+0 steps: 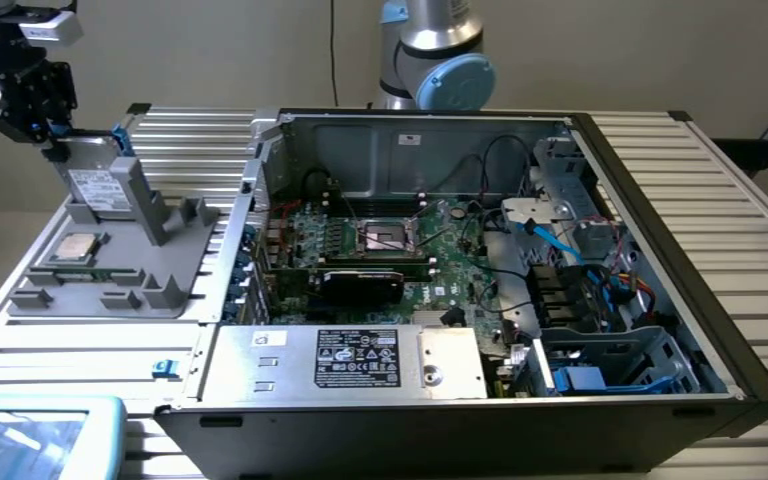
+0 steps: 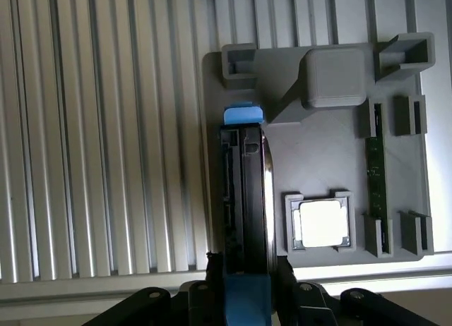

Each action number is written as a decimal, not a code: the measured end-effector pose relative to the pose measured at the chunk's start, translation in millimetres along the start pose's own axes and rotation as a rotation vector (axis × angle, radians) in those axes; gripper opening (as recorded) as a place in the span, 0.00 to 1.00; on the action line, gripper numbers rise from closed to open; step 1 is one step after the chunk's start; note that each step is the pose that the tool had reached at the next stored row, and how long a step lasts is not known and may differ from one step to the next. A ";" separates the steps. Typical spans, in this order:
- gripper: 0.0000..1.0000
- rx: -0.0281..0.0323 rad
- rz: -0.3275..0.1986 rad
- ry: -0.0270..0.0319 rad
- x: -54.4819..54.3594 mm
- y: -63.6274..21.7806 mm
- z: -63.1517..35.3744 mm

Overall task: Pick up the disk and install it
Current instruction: 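Pick up the disk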

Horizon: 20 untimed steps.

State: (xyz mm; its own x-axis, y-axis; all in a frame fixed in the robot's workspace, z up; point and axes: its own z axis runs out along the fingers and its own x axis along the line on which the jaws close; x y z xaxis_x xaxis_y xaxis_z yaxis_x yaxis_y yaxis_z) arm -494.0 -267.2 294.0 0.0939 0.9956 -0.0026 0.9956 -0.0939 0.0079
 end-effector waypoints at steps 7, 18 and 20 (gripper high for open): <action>0.38 -0.0001 0.000 -0.0005 -0.1 0.0 0.0; 0.38 -0.0014 0.000 -0.0144 -0.4 0.0 0.0; 0.38 -0.0014 0.000 -0.0145 -0.3 0.0 0.0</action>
State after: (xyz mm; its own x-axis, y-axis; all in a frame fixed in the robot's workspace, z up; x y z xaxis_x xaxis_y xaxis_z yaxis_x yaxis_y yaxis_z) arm -494.0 -267.5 294.0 0.0939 0.9954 -0.0171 0.9956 -0.0938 0.0093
